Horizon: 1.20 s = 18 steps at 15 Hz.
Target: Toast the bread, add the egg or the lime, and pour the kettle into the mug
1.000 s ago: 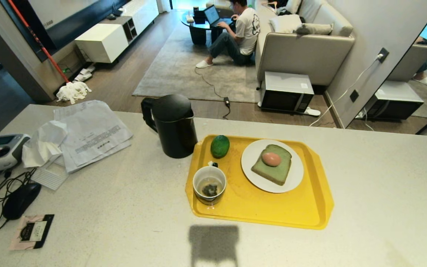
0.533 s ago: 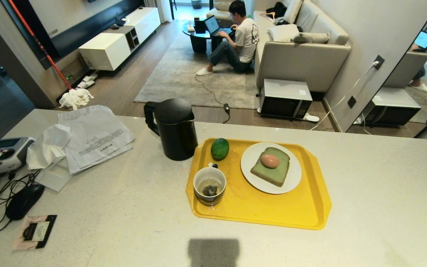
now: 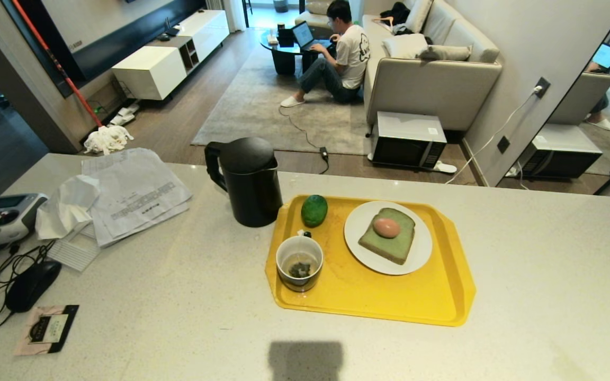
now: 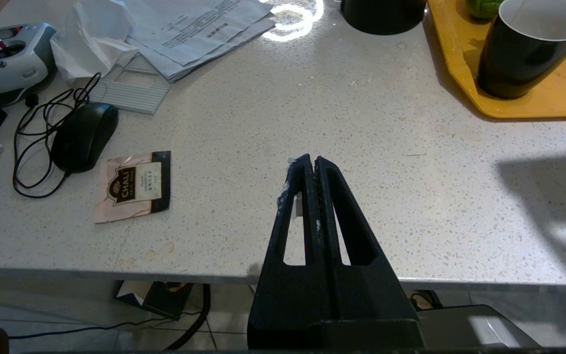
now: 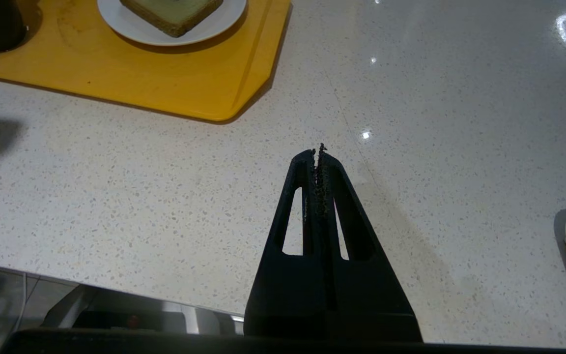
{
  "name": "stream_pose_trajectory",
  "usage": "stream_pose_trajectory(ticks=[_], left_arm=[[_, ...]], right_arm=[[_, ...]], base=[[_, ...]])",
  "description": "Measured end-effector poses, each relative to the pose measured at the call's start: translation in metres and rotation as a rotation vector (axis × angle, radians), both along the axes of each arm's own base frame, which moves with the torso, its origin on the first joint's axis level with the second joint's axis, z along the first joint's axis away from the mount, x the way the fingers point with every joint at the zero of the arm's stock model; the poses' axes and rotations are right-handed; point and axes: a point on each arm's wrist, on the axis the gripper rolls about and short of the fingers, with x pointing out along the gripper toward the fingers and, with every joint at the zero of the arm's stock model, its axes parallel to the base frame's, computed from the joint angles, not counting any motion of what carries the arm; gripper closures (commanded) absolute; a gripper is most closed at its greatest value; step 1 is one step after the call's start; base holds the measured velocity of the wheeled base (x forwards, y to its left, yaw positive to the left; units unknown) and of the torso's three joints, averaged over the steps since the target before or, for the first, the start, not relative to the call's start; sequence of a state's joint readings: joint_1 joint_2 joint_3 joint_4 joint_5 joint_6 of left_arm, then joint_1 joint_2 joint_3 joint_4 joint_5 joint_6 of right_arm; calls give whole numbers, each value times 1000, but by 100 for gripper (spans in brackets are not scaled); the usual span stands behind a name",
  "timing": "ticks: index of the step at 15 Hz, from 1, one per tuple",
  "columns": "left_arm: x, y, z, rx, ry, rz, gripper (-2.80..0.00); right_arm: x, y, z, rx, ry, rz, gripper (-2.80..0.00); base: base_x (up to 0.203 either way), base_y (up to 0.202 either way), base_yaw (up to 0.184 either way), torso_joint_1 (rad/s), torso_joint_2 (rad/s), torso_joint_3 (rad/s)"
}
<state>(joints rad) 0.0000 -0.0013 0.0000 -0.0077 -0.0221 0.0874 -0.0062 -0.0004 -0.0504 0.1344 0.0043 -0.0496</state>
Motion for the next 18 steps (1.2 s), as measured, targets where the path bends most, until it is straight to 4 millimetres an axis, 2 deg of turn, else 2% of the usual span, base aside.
stream_pose_trajectory(ticks=[18], left_arm=[[0,0,0,1,0,-1,0]], right_arm=[[0,0,0,0,-2,0,0]], base=[[0,0,0,-75,148,71]])
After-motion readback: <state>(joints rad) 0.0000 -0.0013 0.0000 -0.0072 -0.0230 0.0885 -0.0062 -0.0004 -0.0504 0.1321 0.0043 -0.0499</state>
